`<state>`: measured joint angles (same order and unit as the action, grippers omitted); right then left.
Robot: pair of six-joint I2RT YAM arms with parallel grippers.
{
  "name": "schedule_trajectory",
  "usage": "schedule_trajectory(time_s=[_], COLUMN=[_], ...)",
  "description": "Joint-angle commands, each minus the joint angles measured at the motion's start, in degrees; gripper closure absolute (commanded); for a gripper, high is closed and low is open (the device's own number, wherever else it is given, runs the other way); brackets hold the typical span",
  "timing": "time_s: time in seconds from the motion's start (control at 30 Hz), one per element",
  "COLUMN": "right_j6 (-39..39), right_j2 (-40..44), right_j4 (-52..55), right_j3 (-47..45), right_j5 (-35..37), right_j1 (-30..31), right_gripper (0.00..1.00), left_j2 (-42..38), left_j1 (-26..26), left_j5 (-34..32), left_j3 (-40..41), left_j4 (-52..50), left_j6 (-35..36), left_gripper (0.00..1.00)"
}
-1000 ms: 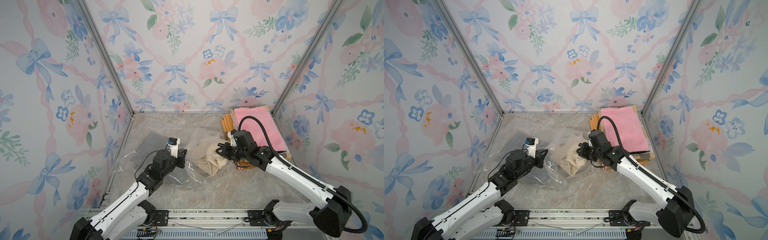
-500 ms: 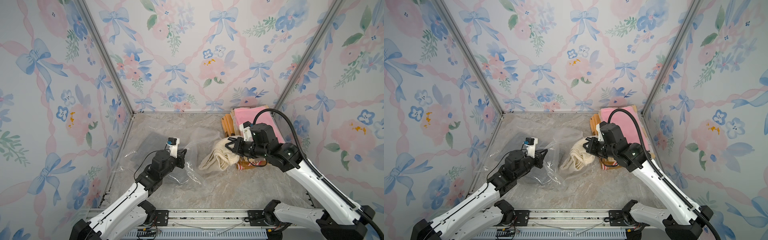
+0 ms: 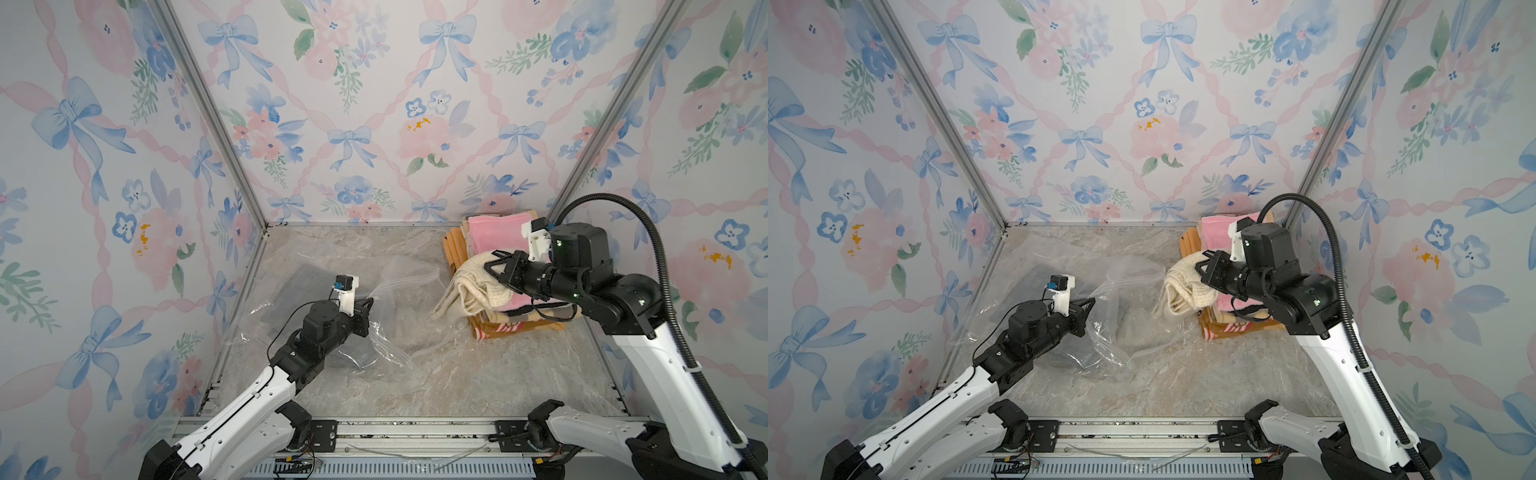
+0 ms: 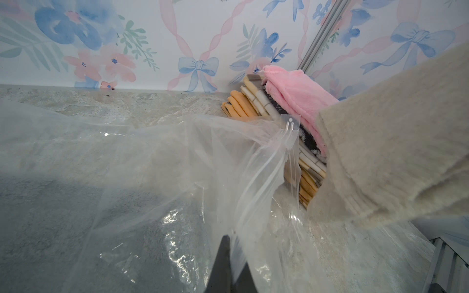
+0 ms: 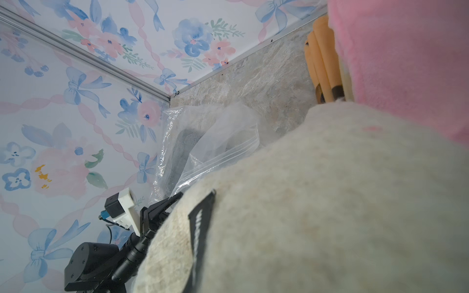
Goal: Take the blanket out of the vacuum bag
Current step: Take out the blanket from the vacuum bag, then place the blanket at the corner of the board.
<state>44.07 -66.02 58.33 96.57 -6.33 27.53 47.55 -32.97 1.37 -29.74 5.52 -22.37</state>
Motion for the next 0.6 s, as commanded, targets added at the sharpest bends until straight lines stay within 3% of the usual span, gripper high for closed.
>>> schedule_trajectory(time_s=[0.0,0.57], right_j6=[-3.23,-6.19], right_j2=[-1.97,-19.39], right_j4=[-0.29,-13.47], right_j3=[5.49,25.65], right_j5=[1.01,-3.37], right_j1=[-2.68,-15.80], right_gripper=[1.00,1.00], left_j2=[-0.93,-2.54], left_j1=[0.01,0.44], left_j5=[0.73,-0.40], left_j3=[0.98,2.05], left_j4=[1.17,-0.34], left_j6=[0.49,0.30], left_gripper=[1.00,1.00])
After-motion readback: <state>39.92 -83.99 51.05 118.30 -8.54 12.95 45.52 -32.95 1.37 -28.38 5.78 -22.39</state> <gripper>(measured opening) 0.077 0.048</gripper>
